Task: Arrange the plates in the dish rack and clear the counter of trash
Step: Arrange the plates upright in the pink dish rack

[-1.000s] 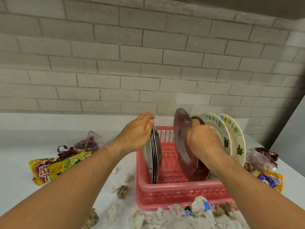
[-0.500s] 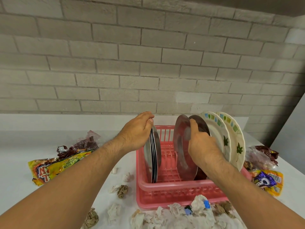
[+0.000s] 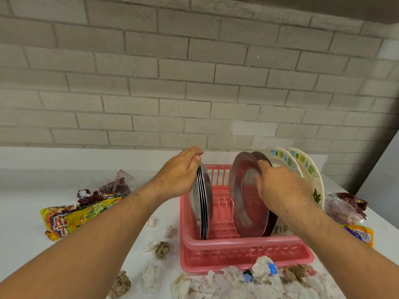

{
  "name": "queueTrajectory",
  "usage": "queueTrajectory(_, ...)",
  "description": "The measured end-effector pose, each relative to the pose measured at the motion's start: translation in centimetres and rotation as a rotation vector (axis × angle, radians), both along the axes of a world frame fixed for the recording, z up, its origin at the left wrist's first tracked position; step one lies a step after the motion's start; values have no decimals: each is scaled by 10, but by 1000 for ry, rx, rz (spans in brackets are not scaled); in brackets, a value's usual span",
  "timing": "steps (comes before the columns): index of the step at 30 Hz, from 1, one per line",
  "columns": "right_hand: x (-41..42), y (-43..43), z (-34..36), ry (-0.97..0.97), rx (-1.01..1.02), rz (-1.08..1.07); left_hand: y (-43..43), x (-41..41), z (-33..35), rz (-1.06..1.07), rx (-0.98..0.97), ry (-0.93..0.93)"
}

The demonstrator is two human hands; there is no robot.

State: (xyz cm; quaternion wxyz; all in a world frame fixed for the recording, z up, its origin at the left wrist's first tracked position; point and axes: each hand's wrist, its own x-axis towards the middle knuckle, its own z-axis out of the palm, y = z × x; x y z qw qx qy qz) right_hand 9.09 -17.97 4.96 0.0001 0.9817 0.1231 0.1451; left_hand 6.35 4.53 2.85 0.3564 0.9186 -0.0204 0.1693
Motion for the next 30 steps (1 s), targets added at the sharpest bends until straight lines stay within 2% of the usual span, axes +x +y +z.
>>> queueTrajectory(5,-7,-2,10,-88,-21,12,-2,-2,4,0,-25,-10)
queueTrajectory(10,-18,9,23,-170,183,145,-1,-3,2,28,-36,-22)
queueTrajectory(14,-33,41,5,-14,421,364,-2,-2,0,39,-52,-53)
queueTrajectory(17,-39,56,-11,125,568,411,-2,-1,-4,30,-79,-80)
queueTrajectory(20,-42,62,-22,171,544,457,-1,-1,-6,6,-104,-108)
queueTrajectory(26,-36,65,-33,113,438,450,4,0,-8,6,-136,-130)
queueTrajectory(30,-38,64,-35,108,495,465,4,1,-9,19,-126,-131)
